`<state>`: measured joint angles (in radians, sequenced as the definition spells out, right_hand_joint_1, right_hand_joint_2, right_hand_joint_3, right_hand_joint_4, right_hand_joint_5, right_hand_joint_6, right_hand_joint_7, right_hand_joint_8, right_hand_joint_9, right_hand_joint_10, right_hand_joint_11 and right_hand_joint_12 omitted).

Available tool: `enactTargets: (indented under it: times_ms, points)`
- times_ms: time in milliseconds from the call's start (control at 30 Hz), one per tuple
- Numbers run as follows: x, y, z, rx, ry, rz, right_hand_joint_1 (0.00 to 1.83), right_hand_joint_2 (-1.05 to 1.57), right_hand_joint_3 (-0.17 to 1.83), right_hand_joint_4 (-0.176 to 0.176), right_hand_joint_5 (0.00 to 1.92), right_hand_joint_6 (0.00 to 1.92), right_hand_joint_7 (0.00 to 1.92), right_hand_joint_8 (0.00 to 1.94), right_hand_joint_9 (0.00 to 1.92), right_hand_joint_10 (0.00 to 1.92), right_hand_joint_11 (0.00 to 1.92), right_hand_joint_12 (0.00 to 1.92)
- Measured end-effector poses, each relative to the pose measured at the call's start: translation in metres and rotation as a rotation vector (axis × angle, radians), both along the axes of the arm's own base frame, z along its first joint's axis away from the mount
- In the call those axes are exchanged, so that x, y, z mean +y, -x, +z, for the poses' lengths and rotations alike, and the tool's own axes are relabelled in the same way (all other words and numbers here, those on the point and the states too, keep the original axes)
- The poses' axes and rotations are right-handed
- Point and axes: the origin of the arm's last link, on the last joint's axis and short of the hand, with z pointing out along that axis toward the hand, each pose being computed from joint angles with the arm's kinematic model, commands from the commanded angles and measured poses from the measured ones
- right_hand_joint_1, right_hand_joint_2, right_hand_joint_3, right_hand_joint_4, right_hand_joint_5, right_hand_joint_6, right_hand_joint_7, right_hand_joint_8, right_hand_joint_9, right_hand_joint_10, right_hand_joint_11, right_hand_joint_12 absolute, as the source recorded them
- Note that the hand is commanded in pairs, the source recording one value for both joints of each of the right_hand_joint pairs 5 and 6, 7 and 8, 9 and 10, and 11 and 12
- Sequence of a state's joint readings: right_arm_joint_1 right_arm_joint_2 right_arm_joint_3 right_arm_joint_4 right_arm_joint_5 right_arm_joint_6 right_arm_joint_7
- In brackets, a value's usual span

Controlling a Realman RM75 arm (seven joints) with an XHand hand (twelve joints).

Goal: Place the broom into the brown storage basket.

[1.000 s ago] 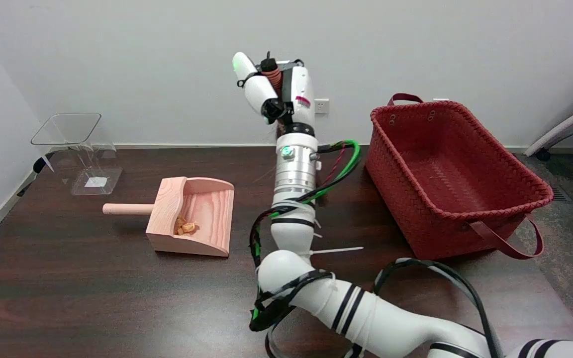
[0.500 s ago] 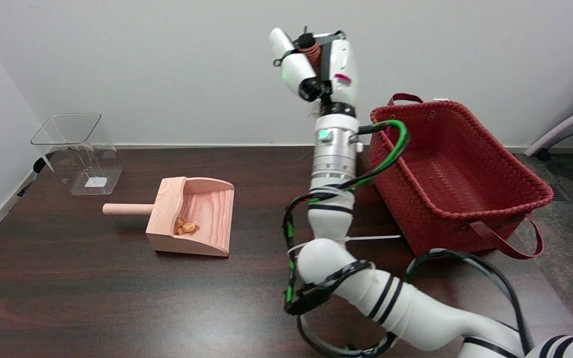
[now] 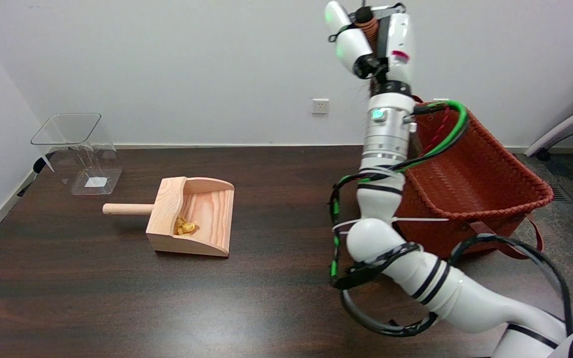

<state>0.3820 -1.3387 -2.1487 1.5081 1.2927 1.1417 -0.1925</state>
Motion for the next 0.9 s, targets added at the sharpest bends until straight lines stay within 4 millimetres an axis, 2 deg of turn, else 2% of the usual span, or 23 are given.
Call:
enactTargets:
  times_ms: [367,700,900]
  points:
    - [0.002,0.001,0.054,-0.019,0.026,0.042,0.75,1.57,-0.06,0.000,1.92,1.92,1.92,1.92,1.92,1.92,1.92,1.92]
    - [0.002,0.022,0.100,-0.070,0.055,0.036,0.74,1.57,-0.09,0.000,1.92,1.92,1.92,1.92,1.92,1.92,1.92,1.92]
    - [0.002,0.036,0.120,-0.100,0.068,0.024,0.74,1.57,-0.15,0.000,1.92,1.92,1.92,1.92,1.92,1.92,1.92,1.92]
